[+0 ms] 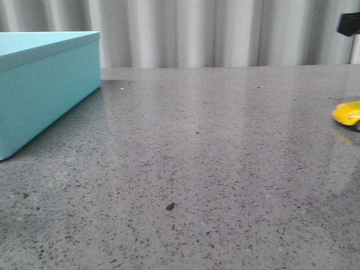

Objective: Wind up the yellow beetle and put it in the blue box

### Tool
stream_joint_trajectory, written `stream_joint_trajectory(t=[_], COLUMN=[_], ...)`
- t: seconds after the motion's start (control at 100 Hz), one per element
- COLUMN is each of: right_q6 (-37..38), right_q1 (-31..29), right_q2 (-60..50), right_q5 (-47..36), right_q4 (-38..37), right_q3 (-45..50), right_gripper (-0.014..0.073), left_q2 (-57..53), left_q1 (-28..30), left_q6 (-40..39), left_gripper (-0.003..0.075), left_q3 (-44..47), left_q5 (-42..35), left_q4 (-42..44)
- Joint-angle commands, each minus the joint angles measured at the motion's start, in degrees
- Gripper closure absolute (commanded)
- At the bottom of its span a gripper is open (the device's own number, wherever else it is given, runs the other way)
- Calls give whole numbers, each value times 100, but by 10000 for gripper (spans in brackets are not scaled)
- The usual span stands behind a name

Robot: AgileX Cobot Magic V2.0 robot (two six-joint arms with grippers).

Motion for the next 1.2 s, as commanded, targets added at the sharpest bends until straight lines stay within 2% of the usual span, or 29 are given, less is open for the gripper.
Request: stream_joint_trajectory(t=[0.0,0.11,0.25,0.37,0.52,0.68,0.78,1.08,1.19], right_q6=[107,260,260,104,-665,-668,-668,-668,-668], right_q1=[-319,-548,-598,-447,5,380,453,505,701], right_q2=[-37,-37,-61,-346,-1142,-1879,-2279,-3138,-3379], right_q5=[2,120,-8,-468,-637,-436,-436,-296,-334], right_q4=[-540,-955,-981,-519,-17,-17,-4,-4,-4], right_q3=[-74,-74,-84,-257,-1062,-2133,-2466,-2471,-2458], right_gripper=[645,645,645,645,645,645,645,645,645], left_q2=[59,59,59,59,59,59,59,59,59], left_q1=[-45,-45,-45,-45,-45,-45,-45,-45,-45], left_q6=[-6,-6,-6,-6,-6,-6,-6,-6,120], left_gripper=[741,741,741,741,741,741,741,741,741], left_q3=[-161,-161,-161,-161,-161,-161,-161,-161,-161], left_q5=[-329,-329,-329,-329,-329,-329,-329,-329,-329], left_q4=[-89,-89,-89,-89,-89,-89,-89,-89,-77])
